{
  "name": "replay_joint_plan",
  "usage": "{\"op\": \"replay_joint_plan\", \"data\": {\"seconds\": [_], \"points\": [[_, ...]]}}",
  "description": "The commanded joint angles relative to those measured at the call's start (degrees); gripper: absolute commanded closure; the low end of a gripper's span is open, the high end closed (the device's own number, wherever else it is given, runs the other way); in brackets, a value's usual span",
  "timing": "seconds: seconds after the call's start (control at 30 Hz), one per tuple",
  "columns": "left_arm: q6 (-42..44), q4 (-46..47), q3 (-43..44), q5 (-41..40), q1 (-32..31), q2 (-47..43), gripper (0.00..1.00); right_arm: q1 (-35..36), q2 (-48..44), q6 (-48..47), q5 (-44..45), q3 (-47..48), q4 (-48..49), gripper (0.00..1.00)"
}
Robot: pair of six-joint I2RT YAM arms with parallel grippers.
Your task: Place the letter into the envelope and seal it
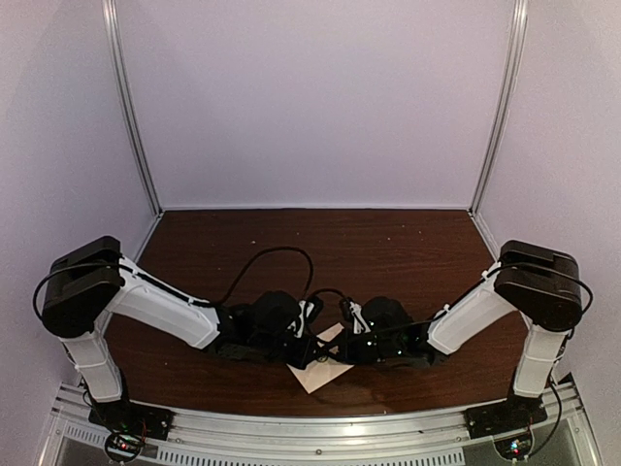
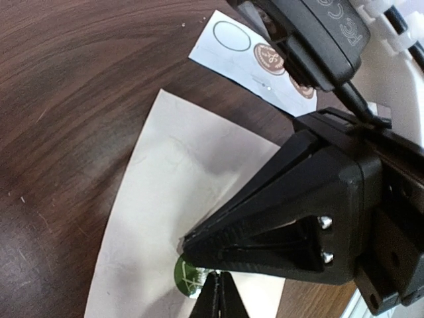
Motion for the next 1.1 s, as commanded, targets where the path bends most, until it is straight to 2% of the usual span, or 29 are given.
{"op": "replay_joint_plan", "data": {"seconds": [0.0, 0.57, 0.93, 1.07], "points": [[1.15, 2.40, 1.82, 1.10, -0.26, 2.44, 1.00, 0.03, 0.88, 0.10, 2.35, -1.52, -7.76, 1.00], [-1.22, 2.29, -4.65, 0.03, -0.20, 3.12, 1.00, 0.03, -1.24, 0.11, 3.41, -2.29, -9.25, 1.00], [-1.99, 0.95, -5.34, -1.65, -0.18, 0.71, 1.00, -0.05, -7.93, -1.14, 4.78, -4.00, -11.85, 1.00], [-0.55, -3.28, -2.20, -3.48, -0.20, -3.10, 1.00, -0.05, -13.25, -3.34, 6.18, -3.10, -15.11, 1.00]]}}
